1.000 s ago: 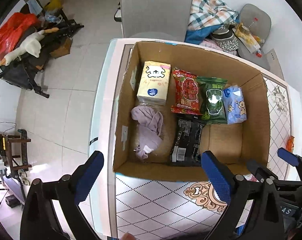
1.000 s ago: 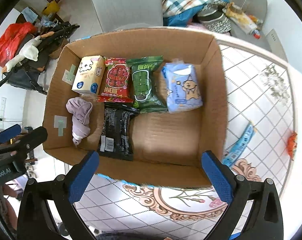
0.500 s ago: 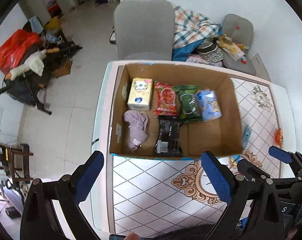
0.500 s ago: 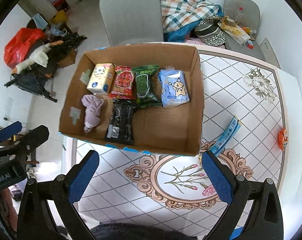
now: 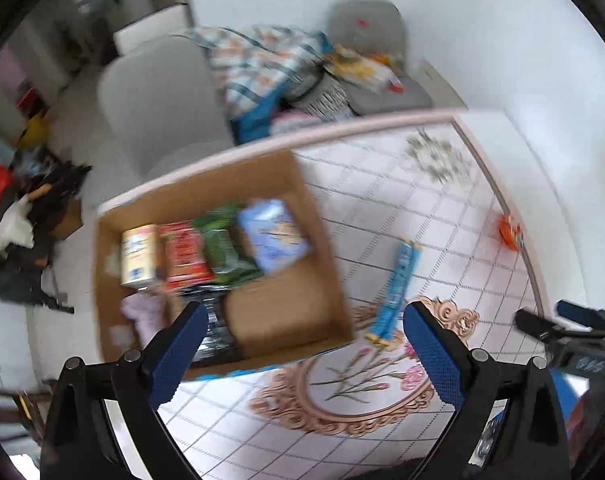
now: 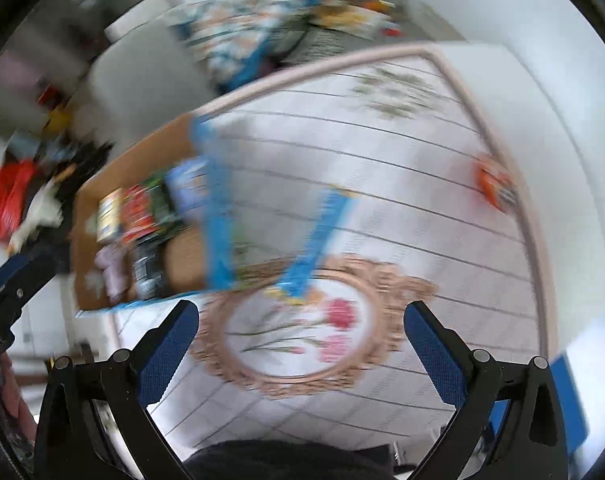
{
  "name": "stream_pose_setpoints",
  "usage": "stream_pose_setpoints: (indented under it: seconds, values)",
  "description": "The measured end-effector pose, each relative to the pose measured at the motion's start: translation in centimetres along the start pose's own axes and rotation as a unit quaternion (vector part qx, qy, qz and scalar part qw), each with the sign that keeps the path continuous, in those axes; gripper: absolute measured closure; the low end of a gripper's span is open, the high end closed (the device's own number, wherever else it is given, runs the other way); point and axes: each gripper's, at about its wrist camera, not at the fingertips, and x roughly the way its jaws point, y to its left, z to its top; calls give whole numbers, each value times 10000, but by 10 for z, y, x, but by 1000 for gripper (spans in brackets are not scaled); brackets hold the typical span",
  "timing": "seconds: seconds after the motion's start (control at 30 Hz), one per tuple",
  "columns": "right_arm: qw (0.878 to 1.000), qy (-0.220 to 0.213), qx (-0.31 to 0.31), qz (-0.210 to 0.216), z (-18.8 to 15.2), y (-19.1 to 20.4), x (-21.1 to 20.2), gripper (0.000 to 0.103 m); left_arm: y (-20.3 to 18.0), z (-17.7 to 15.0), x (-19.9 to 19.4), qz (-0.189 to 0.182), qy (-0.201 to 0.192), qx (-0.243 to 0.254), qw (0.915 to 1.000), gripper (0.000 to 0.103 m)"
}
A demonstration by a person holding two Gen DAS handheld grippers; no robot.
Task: Organize soft objects
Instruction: 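Grasp the blue stick snack with left tool while right tool grasps orange bag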
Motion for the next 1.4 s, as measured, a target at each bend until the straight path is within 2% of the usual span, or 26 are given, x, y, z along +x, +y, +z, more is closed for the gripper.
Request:
stream_pose_setpoints:
  seconds: [0.07, 0.2, 0.3, 0.4, 0.43, 0.53, 0.8, 0.83, 0.87, 0.9, 0.97, 1.07, 1.1, 1.17, 1.2, 1.23, 1.33, 1.4]
  values:
    - [9993, 68, 358, -102, 8, -44, 7, 0, -31, 9, 27, -48, 261, 276, 9993, 4]
    - [9967, 188, 717, -315, 24, -109, 23, 0, -88, 19, 86, 98, 723, 829, 9939, 5]
    - [9948, 292, 869, -438, 38, -151, 37, 0, -116, 24, 130, 54, 1202, 951, 9882, 18]
    - [9937, 406, 903, -522, 57, -183, 54, 0, -133, 25, 169, -28, 1670, 979, 9811, 22]
    - [9934, 441, 872, -593, 66, -193, 61, 0, -138, 26, 182, -40, 1797, 989, 9787, 27]
    - [9930, 514, 819, -681, 83, -208, 75, 0, -145, 27, 209, -8, 2104, 1015, 9723, 36]
    - [9923, 782, 425, -867, 138, -232, 132, 0, -154, 21, 262, -9, 2815, 845, 9558, 36]
    - [9921, 833, 357, -871, 141, -232, 139, 0, -153, 19, 266, 3, 2880, 806, 9542, 44]
    - [9918, 906, 249, -870, 147, -232, 150, 0, -153, 18, 269, -6, 2933, 790, 9527, 57]
    - [9914, 961, 175, -866, 150, -232, 157, 0, -153, 18, 269, -16, 2943, 755, 9527, 57]
    - [9904, 1109, 74, -816, 158, -232, 176, 0, -153, 20, 268, -23, 2896, 668, 9548, 69]
    - [9884, 1285, 28, -814, 167, -235, 198, 0, -146, 26, 265, -158, 2880, 288, 9571, 77]
    - [9878, 1310, 15, -842, 170, -237, 204, 3, -143, 27, 264, -233, 2878, 133, 9573, 78]
    - [9869, 1384, 77, -826, 174, -241, 215, 18, -139, 29, 261, -308, 2823, -50, 9588, 80]
    - [9869, 1414, 143, -770, 175, -243, 217, 35, -138, 30, 258, -337, 2789, -127, 9596, 81]
    - [9867, 1406, 200, -795, 175, -244, 218, 41, -138, 31, 256, -355, 2760, -164, 9604, 82]
    - [9879, 1233, 235, -914, 174, -242, 215, 46, -139, 32, 246, -412, 2669, -211, 9626, 84]
    - [9887, 1214, 263, -836, 170, -240, 211, 48, -142, 32, 236, -459, 2576, -185, 9650, 85]
